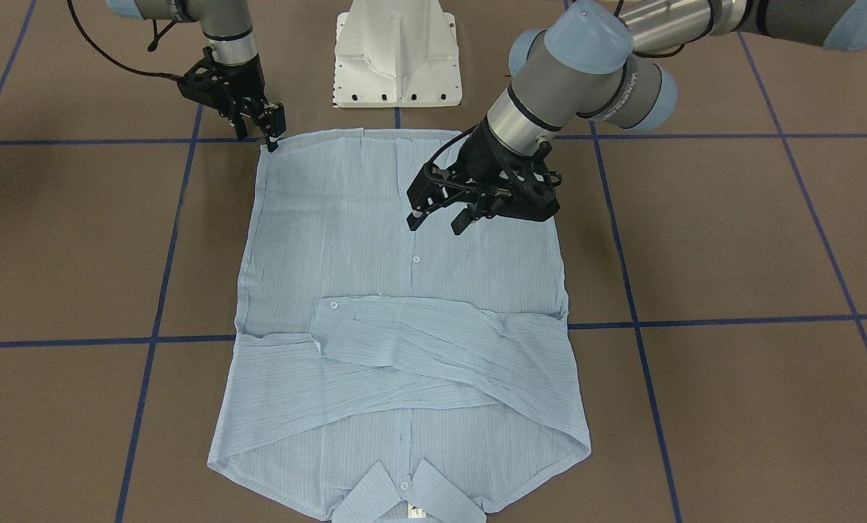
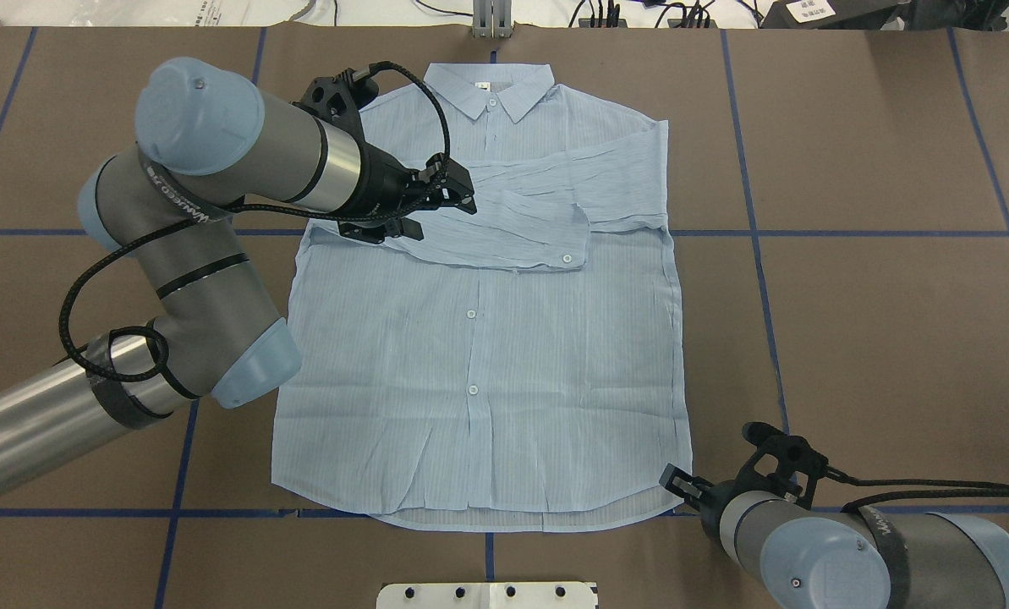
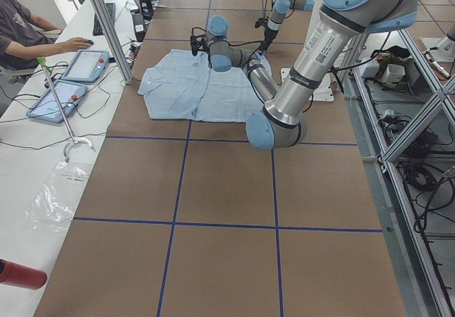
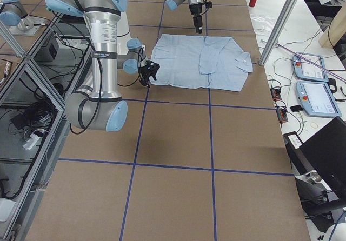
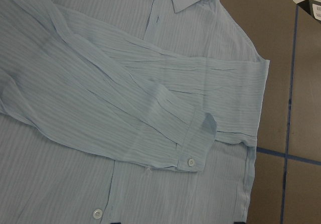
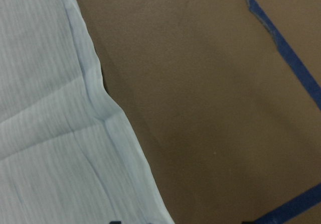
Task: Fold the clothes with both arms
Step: 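Release the sleeve and hold the left gripper above the folded sleeves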
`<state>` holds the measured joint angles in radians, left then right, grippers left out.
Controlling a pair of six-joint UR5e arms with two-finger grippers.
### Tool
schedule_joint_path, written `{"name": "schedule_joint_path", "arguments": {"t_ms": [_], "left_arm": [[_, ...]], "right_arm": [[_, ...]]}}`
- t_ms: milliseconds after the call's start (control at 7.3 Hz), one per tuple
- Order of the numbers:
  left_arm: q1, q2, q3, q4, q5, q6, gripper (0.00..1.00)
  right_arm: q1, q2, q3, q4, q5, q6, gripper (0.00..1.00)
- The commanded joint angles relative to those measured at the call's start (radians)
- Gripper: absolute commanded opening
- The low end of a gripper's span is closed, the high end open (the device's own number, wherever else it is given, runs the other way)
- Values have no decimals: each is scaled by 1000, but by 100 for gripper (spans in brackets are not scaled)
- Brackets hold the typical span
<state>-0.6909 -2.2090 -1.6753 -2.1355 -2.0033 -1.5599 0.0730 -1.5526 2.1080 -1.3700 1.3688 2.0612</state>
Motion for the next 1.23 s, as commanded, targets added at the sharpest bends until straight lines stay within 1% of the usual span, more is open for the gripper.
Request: {"name": "schedule_joint_path", "arguments": {"t_ms": [0,137,274,411,548,685,822,1096], "left_arm": [[-1,29,-37,0,6,0,80],[-2,31,-37,0,6,0,80],[-1,35,-37,0,6,0,80],[-1,37,-38,0,6,0,80],[-2,38,-40,0,6,0,80],[-2,38,-44,0,6,0,80],[-2,38,-44,2,6,0,80],[-2,54,-55,2,8,0,80]], "right_arm": [[-9,3,-9,-1,1,5,71],[-16,3,-14,0,0,5,71],[-21,6,-16,0,-1,5,68],[-21,6,-16,0,-1,5,56],[-21,8,-14,2,-1,5,33],[-19,6,-16,2,-1,4,19],[-19,6,-16,0,-1,-4,13],[-19,8,-10,2,-2,-6,13]]}}
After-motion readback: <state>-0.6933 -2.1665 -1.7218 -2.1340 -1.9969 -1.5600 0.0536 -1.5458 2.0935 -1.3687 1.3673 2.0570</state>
